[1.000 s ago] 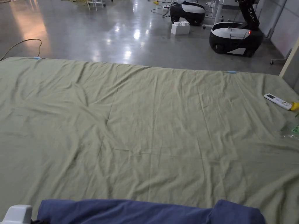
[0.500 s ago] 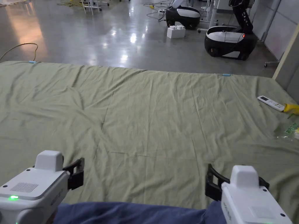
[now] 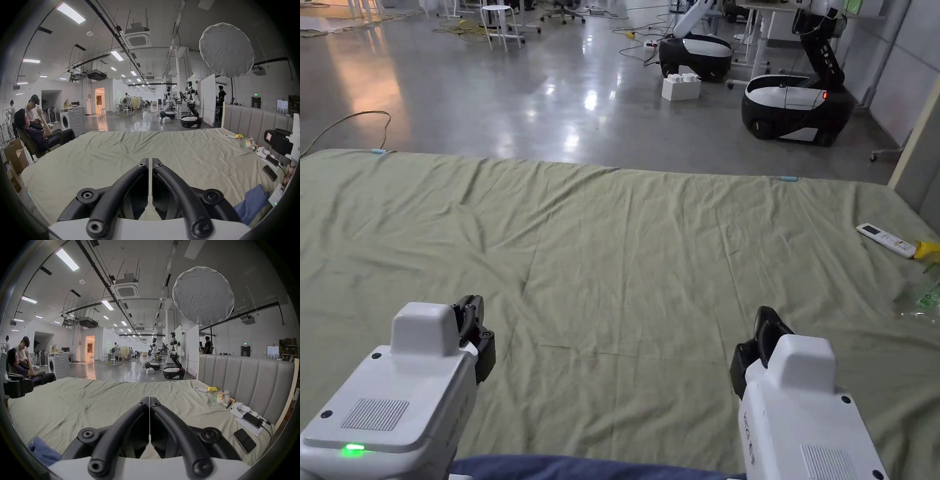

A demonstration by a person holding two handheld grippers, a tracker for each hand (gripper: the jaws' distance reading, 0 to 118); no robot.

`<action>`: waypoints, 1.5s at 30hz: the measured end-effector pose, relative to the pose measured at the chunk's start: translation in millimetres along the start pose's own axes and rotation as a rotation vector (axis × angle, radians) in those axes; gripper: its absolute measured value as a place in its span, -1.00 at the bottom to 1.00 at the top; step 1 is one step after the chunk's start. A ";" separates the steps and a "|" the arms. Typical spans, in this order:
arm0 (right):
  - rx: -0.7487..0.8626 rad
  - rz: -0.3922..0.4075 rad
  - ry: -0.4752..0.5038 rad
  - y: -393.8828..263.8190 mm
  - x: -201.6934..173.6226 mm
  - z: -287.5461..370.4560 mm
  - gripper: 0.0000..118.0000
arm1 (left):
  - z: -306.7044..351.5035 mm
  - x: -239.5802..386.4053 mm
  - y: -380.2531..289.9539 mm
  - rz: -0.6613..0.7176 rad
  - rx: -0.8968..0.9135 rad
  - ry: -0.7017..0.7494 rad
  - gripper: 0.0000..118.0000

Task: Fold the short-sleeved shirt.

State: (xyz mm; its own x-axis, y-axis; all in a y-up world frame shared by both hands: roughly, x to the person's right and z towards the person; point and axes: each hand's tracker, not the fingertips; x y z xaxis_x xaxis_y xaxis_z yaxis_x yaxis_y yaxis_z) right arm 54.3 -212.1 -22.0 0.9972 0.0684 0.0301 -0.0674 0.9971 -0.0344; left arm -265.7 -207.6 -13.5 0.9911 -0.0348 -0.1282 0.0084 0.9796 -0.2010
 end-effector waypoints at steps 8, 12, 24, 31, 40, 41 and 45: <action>-0.014 -0.003 0.004 -2.3 3.2 -1.1 -0.98 | 4.3 -29.9 -10.9 0.040 -0.030 0.029 -0.94; -0.021 0.015 0.014 -4.8 0.3 -2.7 -0.98 | 5.7 -63.8 -28.6 0.051 -0.104 0.011 -0.94; -0.095 0.060 0.072 -24.2 -20.1 -7.9 -0.98 | -12.9 -177.3 -103.8 0.213 -0.583 -0.162 -0.38; -0.136 0.082 0.087 -33.8 -26.4 -9.8 -0.98 | -28.1 -210.3 -137.9 0.423 -0.725 -0.321 0.44; -0.168 0.096 0.092 -37.5 -26.6 -9.7 -0.98 | -48.4 -228.8 -192.8 0.916 -0.796 -0.616 0.41; -0.170 0.099 0.090 -38.3 -26.0 -8.9 -0.98 | -50.5 -227.0 -195.9 0.954 -0.802 -0.615 0.39; -0.183 0.109 0.089 -40.1 -26.4 -8.8 -0.98 | -54.4 -211.1 -197.0 0.879 -0.824 -0.590 -0.38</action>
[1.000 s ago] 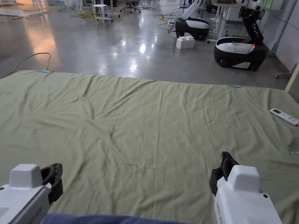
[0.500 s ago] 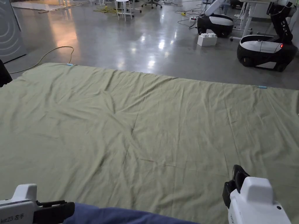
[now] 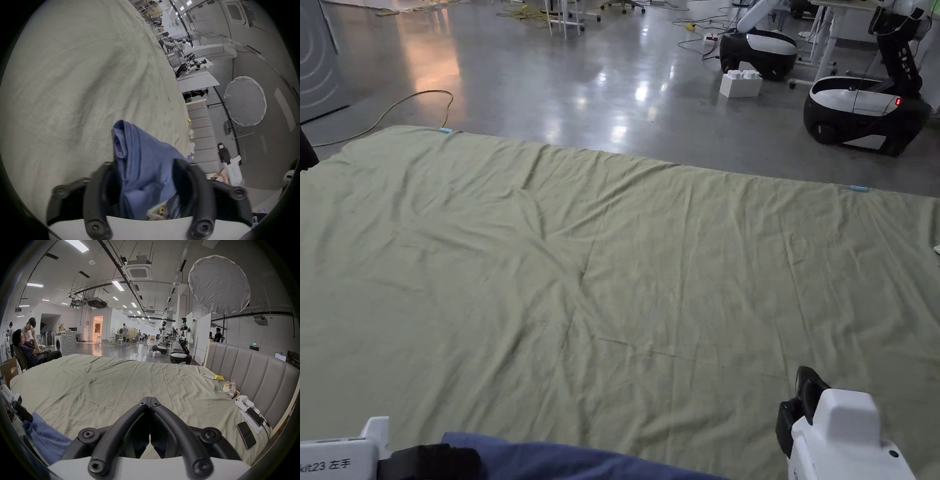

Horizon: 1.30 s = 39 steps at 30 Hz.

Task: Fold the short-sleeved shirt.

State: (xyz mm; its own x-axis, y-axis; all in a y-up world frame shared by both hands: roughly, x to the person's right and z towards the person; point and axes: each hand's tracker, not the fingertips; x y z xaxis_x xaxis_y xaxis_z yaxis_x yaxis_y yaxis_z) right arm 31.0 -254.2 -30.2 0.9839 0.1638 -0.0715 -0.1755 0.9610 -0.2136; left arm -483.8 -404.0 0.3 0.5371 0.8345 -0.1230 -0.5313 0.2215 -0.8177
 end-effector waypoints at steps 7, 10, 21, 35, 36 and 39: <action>-0.016 -0.005 0.003 -0.7 -0.3 -1.7 -0.98 | -4.0 15.7 -1.1 -0.026 0.012 0.065 -0.82; -0.014 0.006 0.004 0.3 0.3 -1.3 -0.98 | 5.4 32.0 1.7 -0.092 0.027 0.104 -0.84; 0.000 0.007 0.004 3.9 5.5 -1.3 -0.98 | 62.6 77.1 44.5 -0.184 0.134 0.245 -0.85; -0.004 -0.025 0.029 -1.0 4.1 -8.4 -0.98 | 77.7 135.4 25.6 -0.233 0.143 0.440 -0.85; -0.006 -0.027 0.031 -2.2 3.9 -8.7 -0.98 | 73.9 141.3 21.8 -0.221 0.139 0.401 -0.85; -0.008 -0.033 0.034 -5.2 3.7 -8.8 -0.98 | 57.4 158.9 8.8 -0.210 0.098 0.240 -0.85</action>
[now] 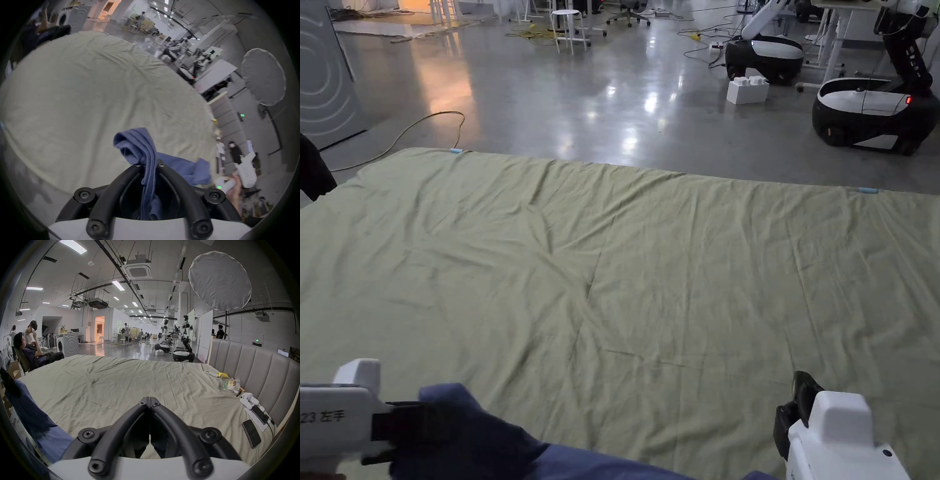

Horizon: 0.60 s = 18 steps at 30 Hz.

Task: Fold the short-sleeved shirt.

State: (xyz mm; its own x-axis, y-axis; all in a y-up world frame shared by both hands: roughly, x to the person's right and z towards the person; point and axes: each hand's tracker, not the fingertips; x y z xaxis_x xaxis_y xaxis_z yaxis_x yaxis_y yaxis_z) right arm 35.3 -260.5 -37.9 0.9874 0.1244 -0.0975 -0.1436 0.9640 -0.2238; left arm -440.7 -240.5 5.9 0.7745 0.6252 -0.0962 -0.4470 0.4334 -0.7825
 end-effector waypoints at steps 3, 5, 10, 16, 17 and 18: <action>-0.007 -0.012 0.001 -3.3 1.3 1.1 -0.98 | -20.5 24.7 -14.7 0.022 -0.026 -0.091 -0.85; -0.014 -0.019 0.001 -6.7 2.6 1.8 -0.98 | -40.3 40.3 -25.2 0.009 -0.046 -0.101 -0.85; -0.028 -0.033 -0.007 -12.5 8.6 4.9 -0.98 | -104.3 56.9 -50.3 0.005 -0.116 -0.035 -0.85; -0.032 -0.035 -0.024 -14.3 19.7 8.5 -0.98 | -163.0 64.7 -75.2 -0.033 -0.163 0.152 -0.85; -0.029 -0.035 -0.029 -14.7 21.2 9.2 -0.98 | -168.7 64.6 -77.6 -0.029 -0.167 0.163 -0.84; -0.029 -0.034 -0.033 -14.9 22.5 9.4 -0.98 | -173.7 66.0 -81.3 -0.024 -0.169 0.152 -0.84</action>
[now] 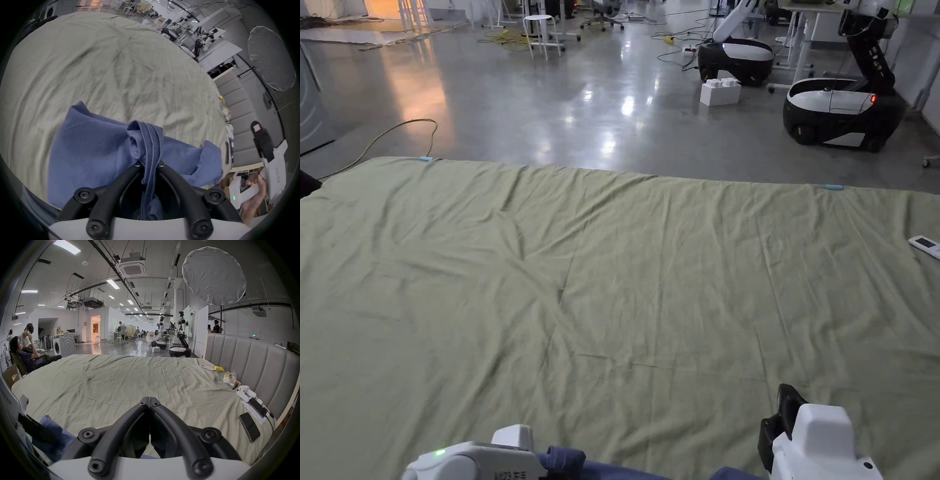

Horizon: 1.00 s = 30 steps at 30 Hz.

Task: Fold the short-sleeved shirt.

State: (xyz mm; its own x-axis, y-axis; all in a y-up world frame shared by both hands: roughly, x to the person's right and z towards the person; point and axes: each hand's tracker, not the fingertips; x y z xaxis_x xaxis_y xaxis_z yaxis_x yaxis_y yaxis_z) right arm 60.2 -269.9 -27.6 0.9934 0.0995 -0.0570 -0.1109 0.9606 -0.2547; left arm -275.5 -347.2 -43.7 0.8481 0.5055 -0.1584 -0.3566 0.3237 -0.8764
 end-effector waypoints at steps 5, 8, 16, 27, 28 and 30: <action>-0.008 -0.005 -0.009 -2.0 2.7 -0.1 -0.98 | -13.7 9.1 -12.6 -0.011 -0.001 0.060 -0.84; -0.015 -0.007 -0.009 -4.3 3.0 -0.3 -0.98 | -9.4 8.6 -11.2 -0.020 0.006 0.056 -0.65; -0.021 -0.007 -0.004 -5.4 2.2 0.8 -0.98 | 54.1 1.6 0.6 -0.049 0.106 -0.067 0.03; -0.027 -0.011 0.007 -7.4 -1.8 1.6 -0.98 | 29.3 2.9 -19.8 -0.165 0.021 0.083 -0.65; -0.028 -0.009 0.008 -8.0 -1.8 1.6 -0.98 | 23.6 7.0 -24.3 -0.165 0.012 0.073 -0.70; -0.031 -0.004 0.008 -8.6 -1.8 2.3 -0.98 | 15.1 16.9 -33.4 -0.193 0.005 0.054 -0.72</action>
State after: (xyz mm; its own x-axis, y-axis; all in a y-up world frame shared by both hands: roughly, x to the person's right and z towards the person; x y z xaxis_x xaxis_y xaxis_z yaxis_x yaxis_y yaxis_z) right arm 59.5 -277.7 -23.1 0.9936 0.0931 -0.0635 -0.1074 0.9525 -0.2848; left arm -255.2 -337.3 -10.2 0.9206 0.3904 -0.0115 -0.1868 0.4143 -0.8907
